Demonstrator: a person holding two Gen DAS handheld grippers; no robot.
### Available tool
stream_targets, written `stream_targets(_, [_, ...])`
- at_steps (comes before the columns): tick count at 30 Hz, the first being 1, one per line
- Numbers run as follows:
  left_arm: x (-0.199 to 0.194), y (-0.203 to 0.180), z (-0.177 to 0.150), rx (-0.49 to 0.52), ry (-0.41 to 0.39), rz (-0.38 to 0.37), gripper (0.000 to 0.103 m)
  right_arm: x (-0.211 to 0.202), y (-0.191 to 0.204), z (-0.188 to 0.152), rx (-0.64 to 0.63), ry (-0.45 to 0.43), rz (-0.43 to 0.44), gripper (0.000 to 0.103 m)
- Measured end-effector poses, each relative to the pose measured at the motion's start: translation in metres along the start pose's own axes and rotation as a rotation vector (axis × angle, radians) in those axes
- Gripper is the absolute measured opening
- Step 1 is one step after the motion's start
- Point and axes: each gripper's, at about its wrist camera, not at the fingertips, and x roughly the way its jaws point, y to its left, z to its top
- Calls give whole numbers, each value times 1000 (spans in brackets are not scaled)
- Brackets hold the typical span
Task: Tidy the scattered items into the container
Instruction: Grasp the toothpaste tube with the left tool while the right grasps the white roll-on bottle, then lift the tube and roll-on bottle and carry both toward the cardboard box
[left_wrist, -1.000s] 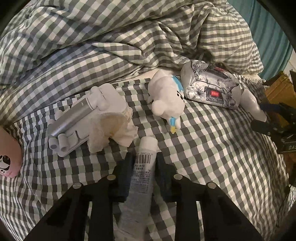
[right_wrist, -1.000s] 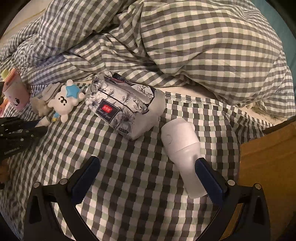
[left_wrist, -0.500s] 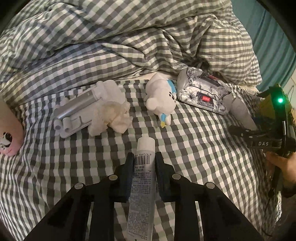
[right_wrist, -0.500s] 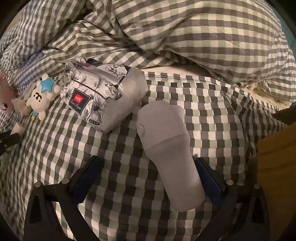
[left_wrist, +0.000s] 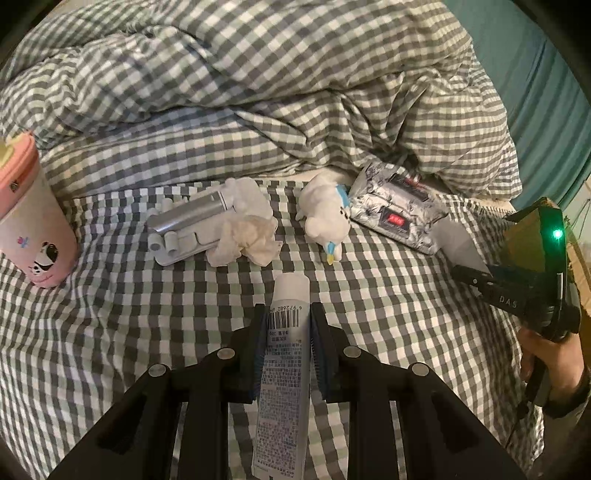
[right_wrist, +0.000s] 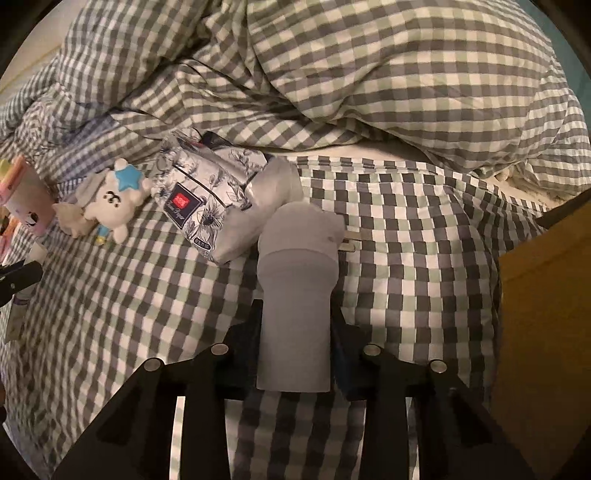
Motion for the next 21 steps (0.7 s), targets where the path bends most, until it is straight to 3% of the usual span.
stream_targets(13, [-45, -8, 1, -42, -68, 11, 22, -58, 25, -18, -13, -99, 61, 31])
stream_targets(21, [-87, -22, -3, -74, -127, 42, 22, -117, 37, -23, -33, -200, 99, 31])
